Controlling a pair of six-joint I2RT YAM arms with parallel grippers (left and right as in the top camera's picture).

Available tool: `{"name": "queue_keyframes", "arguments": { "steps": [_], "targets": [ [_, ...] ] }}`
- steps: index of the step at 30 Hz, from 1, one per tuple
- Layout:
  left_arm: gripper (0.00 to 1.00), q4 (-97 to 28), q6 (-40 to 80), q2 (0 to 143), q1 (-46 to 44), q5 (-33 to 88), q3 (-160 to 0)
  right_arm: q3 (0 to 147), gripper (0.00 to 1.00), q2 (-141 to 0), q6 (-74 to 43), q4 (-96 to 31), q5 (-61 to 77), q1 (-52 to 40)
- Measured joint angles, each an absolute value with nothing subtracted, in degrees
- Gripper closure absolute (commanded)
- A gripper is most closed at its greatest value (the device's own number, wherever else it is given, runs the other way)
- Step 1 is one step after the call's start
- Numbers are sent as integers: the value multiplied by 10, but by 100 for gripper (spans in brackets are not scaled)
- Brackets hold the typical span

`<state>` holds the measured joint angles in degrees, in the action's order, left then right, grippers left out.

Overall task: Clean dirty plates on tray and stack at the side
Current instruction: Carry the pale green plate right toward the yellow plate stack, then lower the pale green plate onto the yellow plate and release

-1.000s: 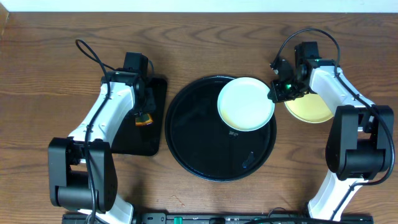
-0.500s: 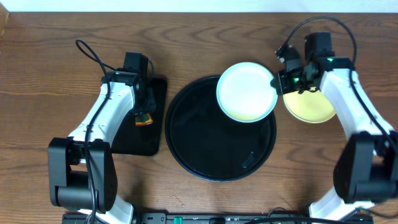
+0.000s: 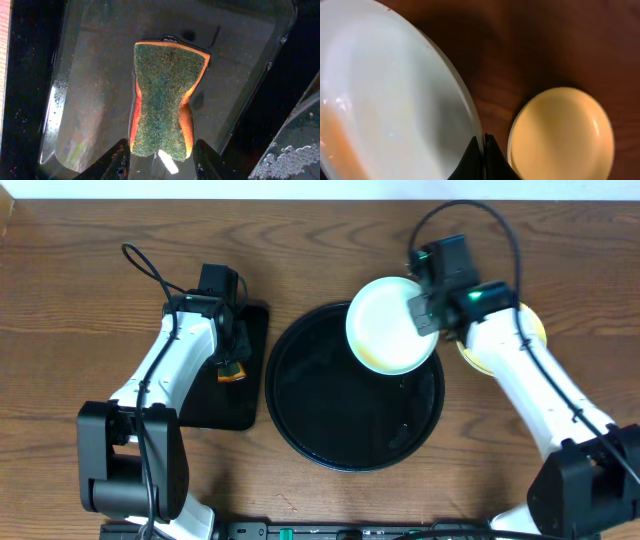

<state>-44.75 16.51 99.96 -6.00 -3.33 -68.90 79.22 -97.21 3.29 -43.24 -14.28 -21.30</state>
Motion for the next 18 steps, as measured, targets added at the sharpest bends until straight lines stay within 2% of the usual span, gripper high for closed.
{"name": "queue_keyframes", "arguments": {
  "steps": [10,18],
  "targets": [
    [57,-447,165,1000,-60,-33,-689,792,99,-972,16,-406,-361,-370],
    [57,-447,165,1000,-60,-33,-689,792,99,-972,14,-398,-422,-384]
  ]
}}
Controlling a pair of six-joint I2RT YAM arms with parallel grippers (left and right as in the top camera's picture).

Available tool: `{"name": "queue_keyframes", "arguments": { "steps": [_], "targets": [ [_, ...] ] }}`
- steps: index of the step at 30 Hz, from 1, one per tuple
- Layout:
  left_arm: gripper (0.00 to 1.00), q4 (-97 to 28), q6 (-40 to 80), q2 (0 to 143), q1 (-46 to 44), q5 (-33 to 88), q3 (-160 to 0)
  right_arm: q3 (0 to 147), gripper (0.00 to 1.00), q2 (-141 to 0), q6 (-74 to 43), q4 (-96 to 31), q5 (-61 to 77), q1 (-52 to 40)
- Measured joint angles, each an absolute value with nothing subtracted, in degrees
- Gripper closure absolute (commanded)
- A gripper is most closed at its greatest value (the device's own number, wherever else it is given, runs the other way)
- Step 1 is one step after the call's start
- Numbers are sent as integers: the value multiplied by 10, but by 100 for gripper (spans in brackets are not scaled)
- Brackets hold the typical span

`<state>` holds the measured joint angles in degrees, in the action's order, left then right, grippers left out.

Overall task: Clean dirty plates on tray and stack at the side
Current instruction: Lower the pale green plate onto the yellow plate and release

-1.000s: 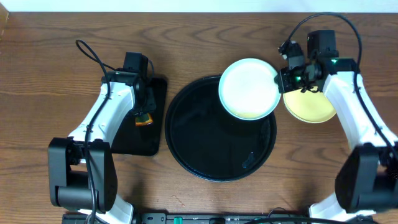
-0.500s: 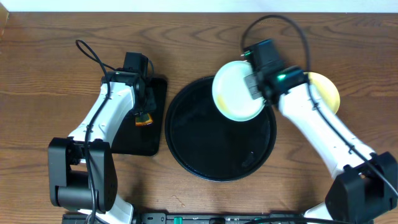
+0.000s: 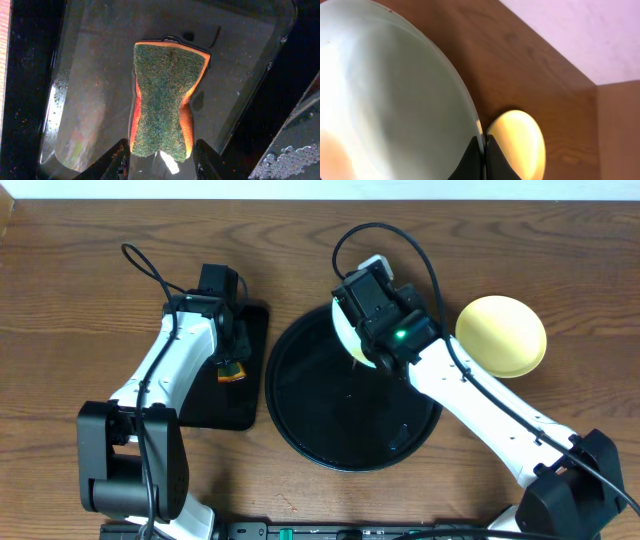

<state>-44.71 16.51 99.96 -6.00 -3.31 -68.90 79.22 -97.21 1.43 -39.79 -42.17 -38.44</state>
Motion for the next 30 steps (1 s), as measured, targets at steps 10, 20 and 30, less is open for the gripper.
{"name": "queue_keyframes", "arguments": {
  "steps": [10,20,30],
  "targets": [
    [57,-447,165,1000,-60,-33,-689,792,99,-972,-29,-405,-442,-380],
    [57,-446,165,1000,-60,-33,-689,792,99,-972,-168,-436,-323,-214],
    [57,-446,165,1000,-60,-33,-689,792,99,-972,-224,-486,-162,27]
  ]
}}
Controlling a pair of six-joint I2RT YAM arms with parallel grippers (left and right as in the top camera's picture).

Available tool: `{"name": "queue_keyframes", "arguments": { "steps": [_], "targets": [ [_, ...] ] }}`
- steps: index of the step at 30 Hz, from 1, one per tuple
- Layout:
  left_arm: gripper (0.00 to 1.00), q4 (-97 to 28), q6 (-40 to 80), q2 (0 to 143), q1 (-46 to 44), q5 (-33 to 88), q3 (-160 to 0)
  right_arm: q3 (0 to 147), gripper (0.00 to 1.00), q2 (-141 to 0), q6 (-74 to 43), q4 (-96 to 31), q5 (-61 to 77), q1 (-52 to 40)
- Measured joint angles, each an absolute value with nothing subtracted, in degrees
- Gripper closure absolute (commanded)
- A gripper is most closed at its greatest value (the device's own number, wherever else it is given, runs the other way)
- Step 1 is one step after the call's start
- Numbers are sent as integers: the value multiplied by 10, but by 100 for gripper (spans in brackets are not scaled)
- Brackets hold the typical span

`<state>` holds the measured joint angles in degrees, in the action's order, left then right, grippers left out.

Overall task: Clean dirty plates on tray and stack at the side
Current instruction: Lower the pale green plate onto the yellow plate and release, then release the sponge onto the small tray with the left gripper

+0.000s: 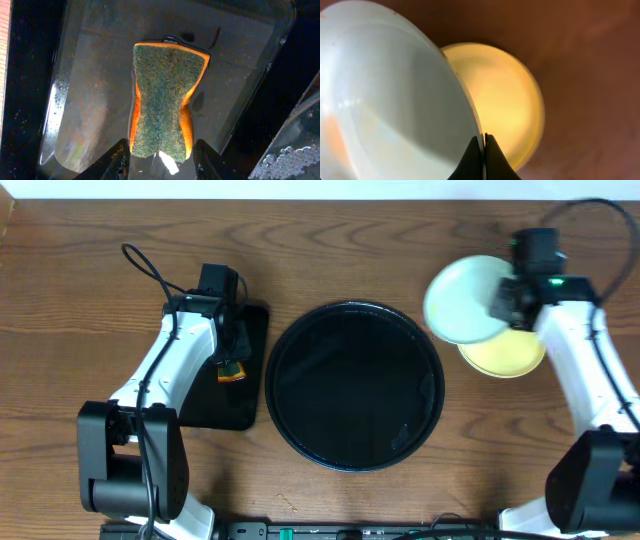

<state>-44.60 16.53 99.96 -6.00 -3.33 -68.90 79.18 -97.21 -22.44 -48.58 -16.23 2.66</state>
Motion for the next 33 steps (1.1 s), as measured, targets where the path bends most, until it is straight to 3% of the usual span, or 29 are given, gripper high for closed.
{"name": "queue_keyframes", "arguments": {
  "steps": [14,15,18,19,33],
  "targets": [
    [57,-446,165,1000,-60,-33,-689,737,99,-972,-233,-469,-122,132],
    [57,-446,165,1000,-60,-33,-689,735,97,-972,-233,-464,-122,134],
    [57,-446,165,1000,-60,-33,-689,729,56,-972,-236,-453,-117,137],
    [57,-446,165,1000,-60,-33,-689,729,51,-972,-237,-450,-112,137],
    [57,-446,165,1000,-60,-33,-689,703,50,-972,-160,-471,56,126]
  ]
}}
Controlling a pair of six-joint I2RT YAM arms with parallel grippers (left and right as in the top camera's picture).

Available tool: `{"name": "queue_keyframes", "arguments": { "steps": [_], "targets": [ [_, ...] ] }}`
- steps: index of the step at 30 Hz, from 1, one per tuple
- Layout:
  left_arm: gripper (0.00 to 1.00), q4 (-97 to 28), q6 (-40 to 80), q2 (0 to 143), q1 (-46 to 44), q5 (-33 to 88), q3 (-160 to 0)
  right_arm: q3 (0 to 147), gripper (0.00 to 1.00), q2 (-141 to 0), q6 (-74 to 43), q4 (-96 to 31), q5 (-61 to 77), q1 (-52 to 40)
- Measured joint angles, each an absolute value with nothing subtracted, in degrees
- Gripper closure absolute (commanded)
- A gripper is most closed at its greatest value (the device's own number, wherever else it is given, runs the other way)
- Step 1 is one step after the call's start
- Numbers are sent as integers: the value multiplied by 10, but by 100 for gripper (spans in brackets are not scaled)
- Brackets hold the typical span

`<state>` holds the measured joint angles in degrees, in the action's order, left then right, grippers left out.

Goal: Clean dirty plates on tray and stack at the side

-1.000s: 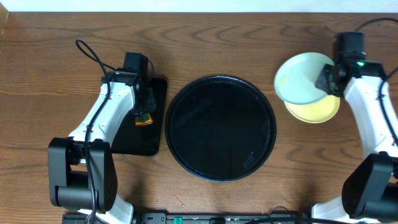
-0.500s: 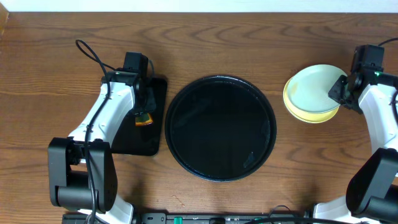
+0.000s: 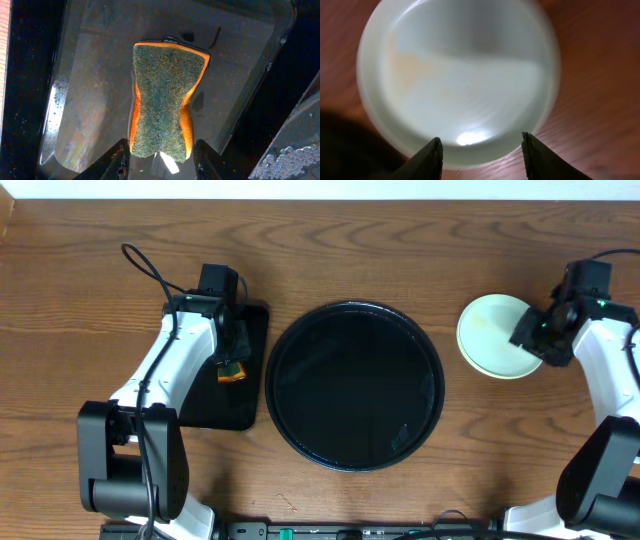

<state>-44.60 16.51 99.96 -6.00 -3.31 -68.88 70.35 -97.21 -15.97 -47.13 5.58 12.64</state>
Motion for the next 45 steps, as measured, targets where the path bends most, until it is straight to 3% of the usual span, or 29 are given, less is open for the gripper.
{"name": "queue_keyframes", "arguments": {
  "steps": [3,6,9,18,27,37,45],
  "targets": [
    [54,-446,165,1000,-60,-33,-689,697,46,-972,-127,-487,106,102],
    [37,-446,160,1000,-60,-33,-689,696,38,-972,-107,-490,134,79],
    [26,-449,151,1000,-60,-33,-689,696,1,-972,-84,-488,148,59],
    [23,-516,135,965,-60,-33,-691,695,1,-948,-67,-491,87,-5],
    [22,-561,134,840,-60,-27,-690,688,1,-810,-85,-501,19,-44],
    [22,-475,134,550,-60,-12,-520,519,1,-595,-88,-456,-22,-93],
    [22,-465,134,357,-60,-12,-472,473,1,-470,-90,-516,-35,-97]
  ]
}}
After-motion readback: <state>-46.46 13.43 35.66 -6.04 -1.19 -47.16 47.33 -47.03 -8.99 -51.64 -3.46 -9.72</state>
